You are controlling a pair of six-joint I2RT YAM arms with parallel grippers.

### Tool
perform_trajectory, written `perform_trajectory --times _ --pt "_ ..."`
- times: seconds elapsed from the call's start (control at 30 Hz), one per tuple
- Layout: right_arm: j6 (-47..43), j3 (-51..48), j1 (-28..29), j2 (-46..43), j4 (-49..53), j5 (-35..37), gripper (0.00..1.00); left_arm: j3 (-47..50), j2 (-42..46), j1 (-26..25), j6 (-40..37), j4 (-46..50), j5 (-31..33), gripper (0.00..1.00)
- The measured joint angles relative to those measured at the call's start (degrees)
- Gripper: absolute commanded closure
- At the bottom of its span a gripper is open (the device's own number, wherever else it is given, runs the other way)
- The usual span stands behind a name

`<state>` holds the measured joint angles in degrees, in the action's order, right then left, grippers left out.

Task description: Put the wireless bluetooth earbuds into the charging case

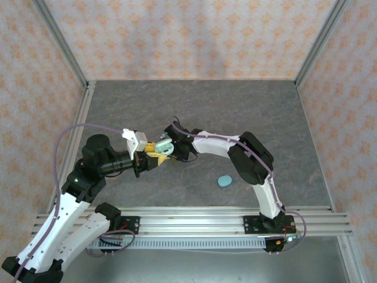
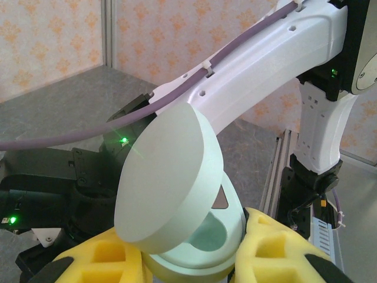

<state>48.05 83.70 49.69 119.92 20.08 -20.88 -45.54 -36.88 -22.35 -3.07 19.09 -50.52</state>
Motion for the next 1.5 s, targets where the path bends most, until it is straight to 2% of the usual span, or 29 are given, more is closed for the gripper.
perform_trajectory --times 0.23,0.47,0.7,0.83,1.03,1.27,1.5 --pt "-0.1 1.1 0.0 1.1 0.3 0.0 0.75 0.0 0.0 0.0 0.0 0.0 0.0 0.98" --pt "-0.9 1.4 0.0 1.2 0.7 -0.1 0.88 0.0 0.0 0.0 0.0 0.0 0.0 0.98" --pt "-2.8 0.1 -0.7 -0.5 1.5 0.1 0.94 0.0 -0.4 0.0 -0.3 0.0 0.0 0.98" --pt "-3.7 -5.2 -2.9 -7.5 2.6 0.4 0.95 0.0 -1.7 0.0 -1.0 0.0 0.0 0.97" --pt "-6.9 -10.6 -6.8 -23.2 7.5 2.3 0.96 -0.2 -6.1 0.0 -1.4 -1.8 0.0 0.98" --pt "-11.0 -11.4 -6.9 -39.3 15.6 3.5 0.97 -2.3 -13.9 0.0 -1.5 -6.0 0.0 1.0" --pt "-12.2 -11.5 -6.0 -48.3 19.6 0.3 0.98 -5.4 -19.6 -1.0 -3.3 -7.8 0.0 0.99"
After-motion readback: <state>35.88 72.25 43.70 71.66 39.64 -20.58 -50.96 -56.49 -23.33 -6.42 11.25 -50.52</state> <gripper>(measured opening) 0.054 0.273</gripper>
